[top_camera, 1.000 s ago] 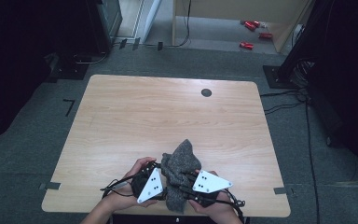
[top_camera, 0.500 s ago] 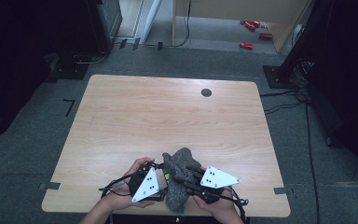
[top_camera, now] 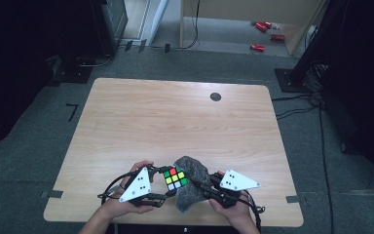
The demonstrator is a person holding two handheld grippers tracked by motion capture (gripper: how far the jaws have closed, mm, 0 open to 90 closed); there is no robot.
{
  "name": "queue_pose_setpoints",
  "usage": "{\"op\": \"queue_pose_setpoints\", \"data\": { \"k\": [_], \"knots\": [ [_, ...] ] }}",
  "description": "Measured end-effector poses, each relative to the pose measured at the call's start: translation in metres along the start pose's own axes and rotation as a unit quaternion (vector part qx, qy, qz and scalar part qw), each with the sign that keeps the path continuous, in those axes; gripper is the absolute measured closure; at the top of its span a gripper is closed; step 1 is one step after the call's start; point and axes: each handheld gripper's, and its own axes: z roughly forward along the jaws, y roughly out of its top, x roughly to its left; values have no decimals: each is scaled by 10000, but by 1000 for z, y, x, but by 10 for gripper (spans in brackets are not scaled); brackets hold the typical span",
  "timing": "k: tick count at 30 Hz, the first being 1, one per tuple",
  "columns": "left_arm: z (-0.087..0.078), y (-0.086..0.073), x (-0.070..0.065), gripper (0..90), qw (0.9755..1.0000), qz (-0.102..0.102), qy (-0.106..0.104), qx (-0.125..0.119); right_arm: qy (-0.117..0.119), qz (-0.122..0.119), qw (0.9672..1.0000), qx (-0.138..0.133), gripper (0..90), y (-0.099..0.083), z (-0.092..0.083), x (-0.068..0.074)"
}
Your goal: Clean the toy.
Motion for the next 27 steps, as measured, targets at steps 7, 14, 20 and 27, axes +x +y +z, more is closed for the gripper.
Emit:
{"op": "queue_pose_setpoints", "data": {
  "k": [7,14,20,27],
  "knots": [
    [5,-3,-4,353,9998,49,-138,108,238,148,9993,-246,750,9,-5,2],
    [-5,0,5,353,9995,-225,-141,-167,15,26,9995,302,750,-5,0,-6],
    [-16,4,18,353,9955,-683,-170,-632,106,-14,9989,449,751,-11,6,-5],
    [-13,4,15,353,9947,-736,-321,-643,313,-686,9951,645,737,-18,26,21]
  ]
}}
